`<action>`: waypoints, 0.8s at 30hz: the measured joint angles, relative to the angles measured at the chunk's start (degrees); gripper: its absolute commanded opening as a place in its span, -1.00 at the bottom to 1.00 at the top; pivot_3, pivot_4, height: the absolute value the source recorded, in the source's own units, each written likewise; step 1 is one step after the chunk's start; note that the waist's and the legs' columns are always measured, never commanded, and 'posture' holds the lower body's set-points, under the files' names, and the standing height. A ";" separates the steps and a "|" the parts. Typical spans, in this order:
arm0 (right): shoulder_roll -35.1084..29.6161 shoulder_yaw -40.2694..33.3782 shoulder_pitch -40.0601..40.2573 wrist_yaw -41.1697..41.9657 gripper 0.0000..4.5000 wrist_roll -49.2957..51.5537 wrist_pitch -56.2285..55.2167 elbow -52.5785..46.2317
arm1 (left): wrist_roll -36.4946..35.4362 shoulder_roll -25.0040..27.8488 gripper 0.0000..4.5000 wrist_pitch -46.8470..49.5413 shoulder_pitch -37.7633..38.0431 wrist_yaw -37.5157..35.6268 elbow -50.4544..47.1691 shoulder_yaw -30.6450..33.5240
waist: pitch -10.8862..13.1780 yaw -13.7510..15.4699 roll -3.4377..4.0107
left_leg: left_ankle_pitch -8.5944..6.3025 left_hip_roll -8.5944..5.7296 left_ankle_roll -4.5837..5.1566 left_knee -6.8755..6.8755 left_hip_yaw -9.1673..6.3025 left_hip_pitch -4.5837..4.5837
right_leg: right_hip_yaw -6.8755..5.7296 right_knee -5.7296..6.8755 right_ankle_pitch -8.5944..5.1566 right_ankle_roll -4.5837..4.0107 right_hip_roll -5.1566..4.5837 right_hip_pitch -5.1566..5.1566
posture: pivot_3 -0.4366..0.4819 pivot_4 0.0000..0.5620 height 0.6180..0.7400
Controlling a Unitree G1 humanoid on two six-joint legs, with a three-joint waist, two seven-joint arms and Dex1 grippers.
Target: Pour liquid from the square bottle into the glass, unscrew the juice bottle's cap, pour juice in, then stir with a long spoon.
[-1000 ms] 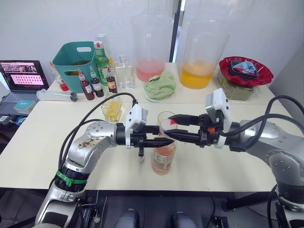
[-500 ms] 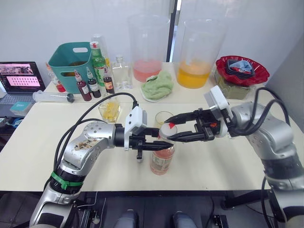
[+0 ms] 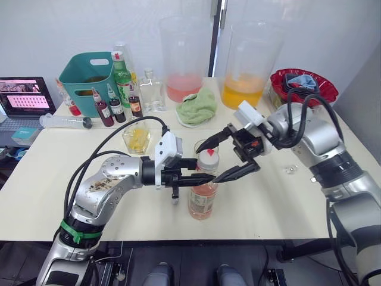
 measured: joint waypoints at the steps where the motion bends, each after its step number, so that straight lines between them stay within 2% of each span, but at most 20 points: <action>1: -0.67 -0.94 0.08 0.00 0.98 0.39 0.49 -0.15 | 0.00 -0.20 -0.44 -0.03 0.00 0.07 0.10 0.00 | 0.00 0.01 0.00 | 0.00 -0.01 0.00 -0.01 0.00 -0.01 | 0.00 0.00 0.00 0.00 0.00 -0.01 | -0.05 -0.47 1.00; 4: -2.68 -7.87 2.95 -0.51 0.98 1.14 3.32 -3.77 | 0.02 -0.54 -0.44 -0.46 -0.03 0.02 0.69 -0.05 | 0.00 0.17 0.00 | 0.00 0.00 0.00 -0.02 -0.04 -0.01 | -0.03 -0.02 0.00 0.00 0.00 0.02 | -0.05 -0.47 1.00; 6: -3.20 -12.44 6.98 -3.67 0.98 1.48 5.29 -8.10 | 0.09 -0.83 -0.44 -1.06 -0.08 -0.27 1.27 -0.18 | 0.00 0.27 -0.01 | 0.00 0.00 0.00 -0.02 -0.04 0.00 | -0.02 -0.04 0.00 0.00 0.00 0.04 | -0.05 -0.47 1.00; 10: -3.68 -19.19 17.59 -16.73 0.98 3.27 13.65 -20.87 | 0.28 -1.66 -0.44 -2.24 -1.09 -1.22 3.43 -0.91 | 0.00 0.79 0.00 | 0.00 -0.01 0.00 -0.02 -0.04 -0.02 | -0.02 -0.02 0.00 0.00 0.00 0.04 | -0.05 -0.47 1.00; 14: -1.28 -25.65 23.83 -31.08 0.98 8.18 21.68 -32.87 | 0.50 -2.48 -0.44 -3.16 -2.65 -2.78 6.09 -1.70 | 0.00 1.19 0.00 | 0.00 -0.01 0.00 0.03 0.01 -0.03 | 0.02 -0.04 0.00 0.01 -0.01 0.05 | -0.05 -0.47 1.00; 19: 0.50 -29.49 27.12 -42.32 0.98 9.95 26.28 -40.69 | 1.00 -3.32 -0.44 -4.54 -3.25 -4.32 7.98 -2.20 | -0.01 1.52 -0.01 | 0.00 -0.06 0.01 0.15 0.15 -0.04 | -0.05 -0.07 0.01 0.04 -0.01 0.18 | -0.05 -0.47 1.00; 24: 0.67 -30.46 31.07 -48.08 0.98 9.84 29.65 -42.58 | 1.68 -4.13 -0.44 -4.99 -4.63 -5.39 9.66 -2.88 | -0.01 1.47 -0.01 | 0.00 -0.06 0.01 0.18 0.31 -0.07 | -0.05 -0.07 0.01 0.05 0.00 0.17 | -0.05 -0.47 1.00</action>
